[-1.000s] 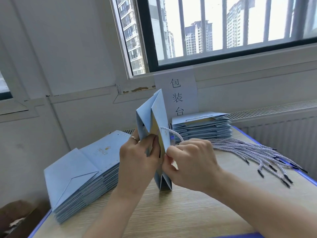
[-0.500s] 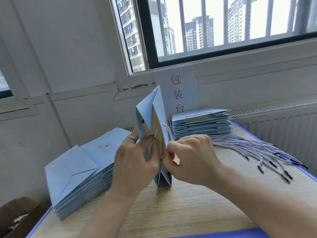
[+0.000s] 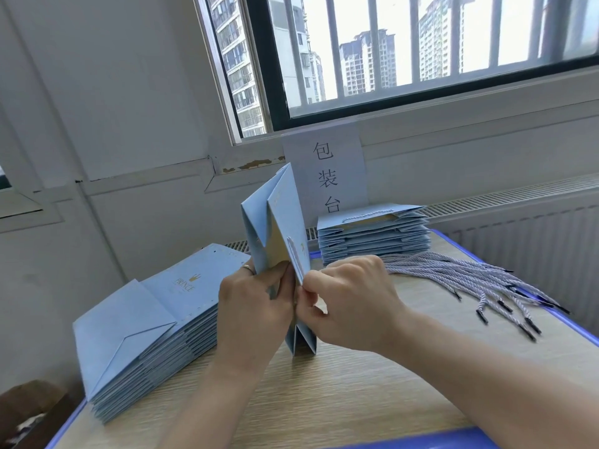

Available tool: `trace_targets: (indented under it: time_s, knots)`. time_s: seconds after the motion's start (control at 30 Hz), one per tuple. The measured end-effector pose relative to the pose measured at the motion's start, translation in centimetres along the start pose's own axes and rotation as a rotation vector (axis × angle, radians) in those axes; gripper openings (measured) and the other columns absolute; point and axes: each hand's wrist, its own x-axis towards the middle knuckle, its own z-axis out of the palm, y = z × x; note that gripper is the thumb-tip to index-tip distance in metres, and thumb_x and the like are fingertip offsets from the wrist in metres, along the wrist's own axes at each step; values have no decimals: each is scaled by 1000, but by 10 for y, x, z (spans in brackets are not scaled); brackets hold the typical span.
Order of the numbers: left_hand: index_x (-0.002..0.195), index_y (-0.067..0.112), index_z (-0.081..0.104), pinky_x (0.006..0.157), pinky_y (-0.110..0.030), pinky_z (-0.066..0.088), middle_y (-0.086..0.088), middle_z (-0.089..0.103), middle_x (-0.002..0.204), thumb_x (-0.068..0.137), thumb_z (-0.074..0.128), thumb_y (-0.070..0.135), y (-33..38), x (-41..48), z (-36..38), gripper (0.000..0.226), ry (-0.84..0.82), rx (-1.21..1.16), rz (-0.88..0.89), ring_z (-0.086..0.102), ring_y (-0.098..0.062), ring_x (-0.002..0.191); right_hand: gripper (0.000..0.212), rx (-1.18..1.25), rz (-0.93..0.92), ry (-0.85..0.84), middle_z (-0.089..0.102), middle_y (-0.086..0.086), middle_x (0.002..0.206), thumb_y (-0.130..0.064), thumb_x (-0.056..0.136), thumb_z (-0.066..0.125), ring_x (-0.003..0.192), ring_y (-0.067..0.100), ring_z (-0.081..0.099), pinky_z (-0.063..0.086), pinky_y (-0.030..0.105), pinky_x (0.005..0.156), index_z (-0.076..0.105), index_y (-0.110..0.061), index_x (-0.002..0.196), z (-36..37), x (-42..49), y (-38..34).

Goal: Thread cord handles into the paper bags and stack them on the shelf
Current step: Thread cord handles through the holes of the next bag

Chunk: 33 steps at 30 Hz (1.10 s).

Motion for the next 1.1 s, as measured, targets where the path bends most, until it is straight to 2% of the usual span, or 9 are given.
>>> trace_targets:
  time_s: [0.17,0.3,0.5,0.67,0.73,0.8,0.87,0.93,1.1]
  knots:
    - [57,23,59,47,-15,22,12,29,47,80,64,19,0,1,-1,24,12,0,-19,33,-5,47,31,10,-9,3,41,-4,40,-25,81,52,37,20,38,31,23,39,47,-17,52,-2,1,0]
    - [69,27,50,46,-24,24,10,26,46,80,61,20,-2,-3,2,17,-26,-3,-22,26,-13,49,33,16,-17,11,40,-4,41,-25,83,51,36,21,38,27,23,41,45,-17,51,-1,1,-1]
    - [63,22,53,45,-29,27,8,25,47,82,56,28,-5,-3,0,20,-24,19,-5,24,-12,48,33,35,-24,-5,39,-5,41,-24,83,51,37,20,35,28,23,40,45,-17,52,-2,1,0]
    - [52,32,28,47,-24,19,9,20,46,79,59,18,-6,-3,1,43,-44,35,-12,20,-11,46,34,39,-36,-2,40,-6,42,-24,85,51,36,20,36,29,24,39,43,-17,53,0,1,-1]
    - [53,25,36,45,-25,22,8,23,45,80,60,20,-8,-4,0,36,-45,35,-22,21,-11,47,33,47,-32,-5,40,-6,42,-24,85,51,37,20,36,29,24,39,43,-17,54,-1,1,-1]
    - [61,21,53,42,-31,30,7,31,46,83,59,26,-8,-6,1,24,-26,5,-39,26,-12,48,32,50,-30,-14,39,-6,42,-25,85,51,37,20,36,29,24,39,44,-17,54,-1,1,0]
    - [62,23,63,44,-30,34,8,36,48,85,57,31,-7,-7,0,25,-4,6,-33,30,-14,48,32,46,-30,-19,40,-6,42,-25,84,51,38,19,37,29,23,40,45,-17,55,-1,1,1]
    - [64,24,66,44,-25,31,8,36,49,86,56,33,-5,-8,-1,26,5,39,-2,31,-16,49,32,42,-26,-19,40,-6,43,-25,85,52,38,19,36,28,23,40,44,-17,55,-1,1,1]
    - [60,21,63,44,-33,34,4,38,48,83,50,39,-10,-11,0,31,-31,-5,-59,34,-19,47,33,48,-33,-17,42,-5,43,-26,86,51,38,20,38,33,26,38,46,-16,55,0,1,1]
